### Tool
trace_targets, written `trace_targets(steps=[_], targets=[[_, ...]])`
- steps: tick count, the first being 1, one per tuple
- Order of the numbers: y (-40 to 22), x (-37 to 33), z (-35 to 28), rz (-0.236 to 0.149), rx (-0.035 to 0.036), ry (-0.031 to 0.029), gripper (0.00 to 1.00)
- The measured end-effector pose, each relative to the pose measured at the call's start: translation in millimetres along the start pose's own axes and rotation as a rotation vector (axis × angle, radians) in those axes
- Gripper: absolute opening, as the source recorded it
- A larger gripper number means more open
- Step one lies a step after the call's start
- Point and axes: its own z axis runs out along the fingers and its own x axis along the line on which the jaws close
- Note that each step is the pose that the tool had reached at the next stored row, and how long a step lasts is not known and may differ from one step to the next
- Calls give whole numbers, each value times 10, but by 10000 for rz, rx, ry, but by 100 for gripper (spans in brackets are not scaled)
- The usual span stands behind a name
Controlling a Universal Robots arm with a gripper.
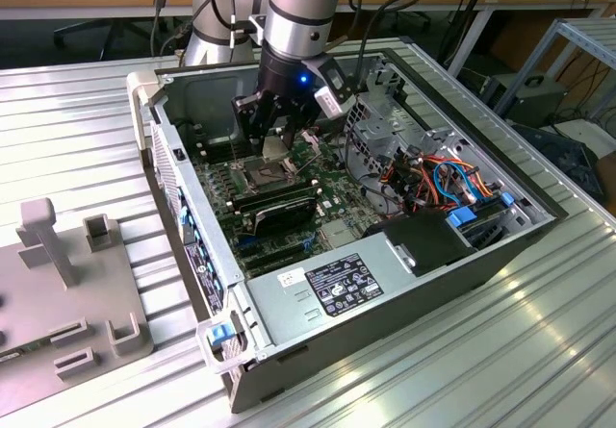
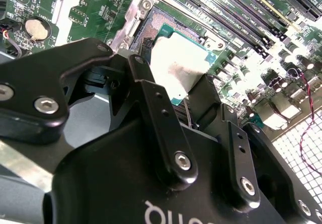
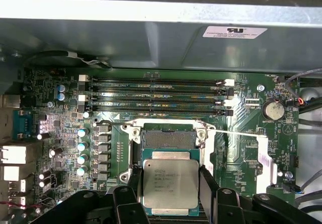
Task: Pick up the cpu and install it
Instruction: 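Place the cpu into insertion slot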
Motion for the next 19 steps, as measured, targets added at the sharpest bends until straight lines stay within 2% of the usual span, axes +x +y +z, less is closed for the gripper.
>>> trace_targets(steps=[7,9,12,14,16,19], targets=[[0,0,-2,33,-1,0,55],[0,0,-2,261,-2,-3,55],[0,0,1,1077,-8,-15,55],[0,0,5,1934,-16,-29,55],[0,0,7,2270,-20,-35,55],[0,0,11,3078,-26,-47,55]])
